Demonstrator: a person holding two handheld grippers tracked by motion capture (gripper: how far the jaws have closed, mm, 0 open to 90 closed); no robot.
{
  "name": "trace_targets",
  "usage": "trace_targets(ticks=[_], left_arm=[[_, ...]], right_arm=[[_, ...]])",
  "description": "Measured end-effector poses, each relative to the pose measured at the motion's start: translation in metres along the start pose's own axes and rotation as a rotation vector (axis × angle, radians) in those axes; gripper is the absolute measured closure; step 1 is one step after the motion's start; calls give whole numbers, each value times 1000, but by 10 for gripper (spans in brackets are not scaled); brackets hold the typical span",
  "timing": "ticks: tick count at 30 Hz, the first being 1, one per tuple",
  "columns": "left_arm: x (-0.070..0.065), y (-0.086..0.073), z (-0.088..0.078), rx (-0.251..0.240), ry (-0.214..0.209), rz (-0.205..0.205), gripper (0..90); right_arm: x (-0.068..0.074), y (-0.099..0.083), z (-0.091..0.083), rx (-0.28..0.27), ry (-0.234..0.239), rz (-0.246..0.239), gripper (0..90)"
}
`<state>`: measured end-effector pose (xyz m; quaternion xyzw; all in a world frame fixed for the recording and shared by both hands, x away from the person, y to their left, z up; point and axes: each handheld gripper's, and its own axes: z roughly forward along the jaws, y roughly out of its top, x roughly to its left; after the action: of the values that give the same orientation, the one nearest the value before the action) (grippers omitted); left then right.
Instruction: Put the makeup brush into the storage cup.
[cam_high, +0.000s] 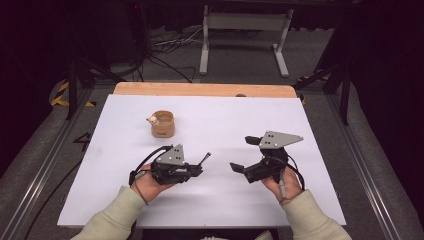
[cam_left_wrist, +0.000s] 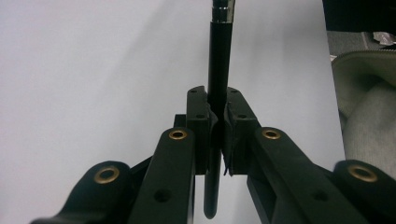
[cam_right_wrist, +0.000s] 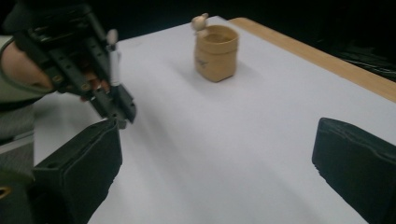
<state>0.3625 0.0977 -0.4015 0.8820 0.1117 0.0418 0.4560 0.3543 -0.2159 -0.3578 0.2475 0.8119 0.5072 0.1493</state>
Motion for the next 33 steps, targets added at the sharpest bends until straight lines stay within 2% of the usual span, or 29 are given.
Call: trace_targets(ticks=[2, 4, 6, 9, 16, 22, 25, 28, 33], left_arm=[[1, 0, -1, -7, 7, -3, 829], [2, -1, -3, -18, 13, -11, 829], [3, -1, -4, -26, 17, -17, 829], [4, -2, -6, -34, 24, -17, 829], [5, -2, -9, -59, 47, -26, 829], [9, -3, -15, -96, 62, -41, 829], [11, -4, -17, -116, 66, -54, 829], [13, -5, -20, -138, 73, -64, 829], [19, -6, -24, -176, 93, -81, 829]], right_arm=[[-4, -5, -3, -29, 13, 22, 19], [-4, -11, -7, -66, 6, 30, 13], [-4, -15, -9, -94, -1, 22, 10], [-2, -24, -10, -132, -79, 48, 10], [-3, -38, -17, -207, -138, 48, 0], [-2, -52, -26, -290, -205, 21, 0], [-2, -57, -29, -307, -244, -9, 0], [-3, -64, -33, -338, -275, 15, 0], [-5, -74, -33, -342, -289, 48, 0]])
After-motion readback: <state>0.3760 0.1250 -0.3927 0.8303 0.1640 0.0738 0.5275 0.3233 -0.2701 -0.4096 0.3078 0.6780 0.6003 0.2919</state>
